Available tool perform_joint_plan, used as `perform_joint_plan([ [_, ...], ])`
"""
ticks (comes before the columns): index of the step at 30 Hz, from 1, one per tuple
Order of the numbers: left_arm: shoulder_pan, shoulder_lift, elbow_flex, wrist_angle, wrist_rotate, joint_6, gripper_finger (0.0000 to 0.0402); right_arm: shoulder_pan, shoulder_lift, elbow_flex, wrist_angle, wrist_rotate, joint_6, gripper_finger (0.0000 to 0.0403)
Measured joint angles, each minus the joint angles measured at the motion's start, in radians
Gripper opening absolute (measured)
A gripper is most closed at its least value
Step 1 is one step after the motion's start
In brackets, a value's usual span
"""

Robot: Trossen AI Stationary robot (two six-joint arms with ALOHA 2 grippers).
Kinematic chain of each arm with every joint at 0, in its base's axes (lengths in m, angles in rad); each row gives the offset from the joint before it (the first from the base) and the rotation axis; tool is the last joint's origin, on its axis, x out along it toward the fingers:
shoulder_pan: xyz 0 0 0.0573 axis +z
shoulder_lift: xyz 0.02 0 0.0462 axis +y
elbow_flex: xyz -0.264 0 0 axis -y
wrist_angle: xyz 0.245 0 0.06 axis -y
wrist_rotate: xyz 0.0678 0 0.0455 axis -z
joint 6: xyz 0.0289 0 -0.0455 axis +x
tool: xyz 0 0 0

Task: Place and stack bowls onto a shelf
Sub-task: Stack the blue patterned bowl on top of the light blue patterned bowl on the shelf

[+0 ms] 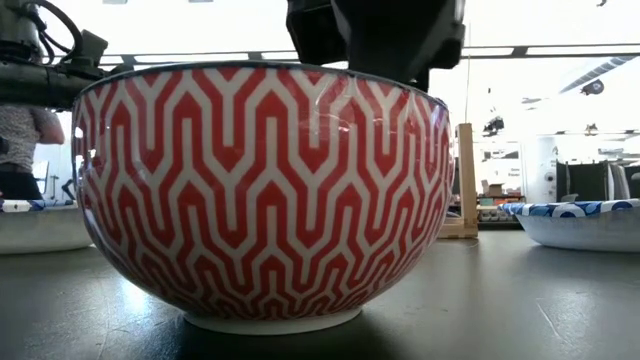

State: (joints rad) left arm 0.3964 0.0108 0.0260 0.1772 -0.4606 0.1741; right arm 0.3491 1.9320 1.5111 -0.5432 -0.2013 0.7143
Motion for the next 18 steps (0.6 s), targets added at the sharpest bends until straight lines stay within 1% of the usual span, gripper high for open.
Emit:
perform_joint_plan([
  [3,0.000,0.000,0.000,0.000,0.000,0.000,0.0134,0.005,0.000,-0.021,0.029,0.002,0.000,0.0163],
  [9,0.000,0.000,0.000,0.000,0.000,0.000,0.0134,0.009,0.001,-0.085,0.163,-0.008,0.037,0.0146],
  [18,0.000,0.000,0.000,0.000,0.000,0.000,0.0134,0.008,0.001,-0.111,0.190,-0.008,0.035,0.0113],
])
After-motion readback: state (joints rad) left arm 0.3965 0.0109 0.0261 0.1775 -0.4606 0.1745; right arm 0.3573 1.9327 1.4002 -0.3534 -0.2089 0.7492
